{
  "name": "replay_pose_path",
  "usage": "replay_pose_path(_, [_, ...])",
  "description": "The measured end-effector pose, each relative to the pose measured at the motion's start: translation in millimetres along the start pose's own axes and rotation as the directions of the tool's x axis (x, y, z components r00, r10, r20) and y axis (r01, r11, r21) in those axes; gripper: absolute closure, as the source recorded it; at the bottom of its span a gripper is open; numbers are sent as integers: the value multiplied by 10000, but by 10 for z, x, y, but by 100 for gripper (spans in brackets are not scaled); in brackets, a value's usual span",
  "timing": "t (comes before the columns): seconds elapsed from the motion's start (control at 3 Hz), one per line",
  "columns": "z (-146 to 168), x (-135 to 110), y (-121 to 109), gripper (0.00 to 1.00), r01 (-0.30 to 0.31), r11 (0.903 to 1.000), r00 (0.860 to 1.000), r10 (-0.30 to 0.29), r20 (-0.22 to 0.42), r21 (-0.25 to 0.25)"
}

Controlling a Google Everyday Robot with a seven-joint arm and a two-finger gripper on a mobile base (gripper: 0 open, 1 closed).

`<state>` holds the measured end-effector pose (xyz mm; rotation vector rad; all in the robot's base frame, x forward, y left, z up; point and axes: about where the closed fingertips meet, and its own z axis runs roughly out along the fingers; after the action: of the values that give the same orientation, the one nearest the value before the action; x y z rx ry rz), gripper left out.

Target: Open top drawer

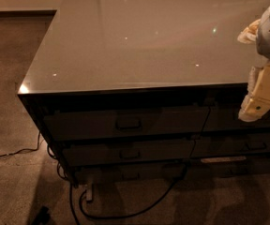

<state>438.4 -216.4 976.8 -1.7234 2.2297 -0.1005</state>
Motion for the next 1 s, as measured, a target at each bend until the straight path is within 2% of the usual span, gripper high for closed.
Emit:
replay_pose_path(0.67, [12, -31, 3, 0, 61, 10000, 9997, -62, 245, 37])
replay_pose_path(1.0, [269, -233, 164, 0, 546, 9974, 9939, -498, 982, -476])
